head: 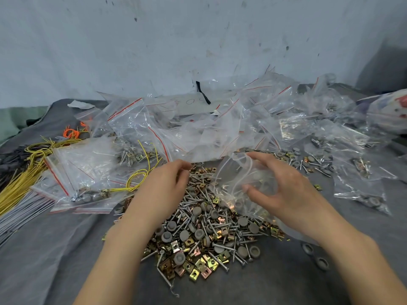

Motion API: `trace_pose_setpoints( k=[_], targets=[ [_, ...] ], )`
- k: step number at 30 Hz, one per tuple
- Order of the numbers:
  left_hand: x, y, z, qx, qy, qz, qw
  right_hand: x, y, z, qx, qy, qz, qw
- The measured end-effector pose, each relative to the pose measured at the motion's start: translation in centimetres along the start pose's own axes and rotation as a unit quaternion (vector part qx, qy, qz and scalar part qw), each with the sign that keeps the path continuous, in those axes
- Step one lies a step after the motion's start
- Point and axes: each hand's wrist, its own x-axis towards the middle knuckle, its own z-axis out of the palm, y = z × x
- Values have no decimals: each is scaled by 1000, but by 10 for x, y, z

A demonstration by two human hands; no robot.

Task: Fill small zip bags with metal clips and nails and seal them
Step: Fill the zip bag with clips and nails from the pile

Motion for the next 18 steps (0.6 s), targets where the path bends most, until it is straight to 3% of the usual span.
trace_pose_setpoints(
  k=[9, 18],
  targets=[
    [-6, -4, 6, 122, -111, 3, 986, -1, -1, -1, -4, -2, 7, 1000],
    [-6, 0, 7, 131, -90, 2, 987, -2, -1, -2, -6, -8, 8, 1000]
  ],
)
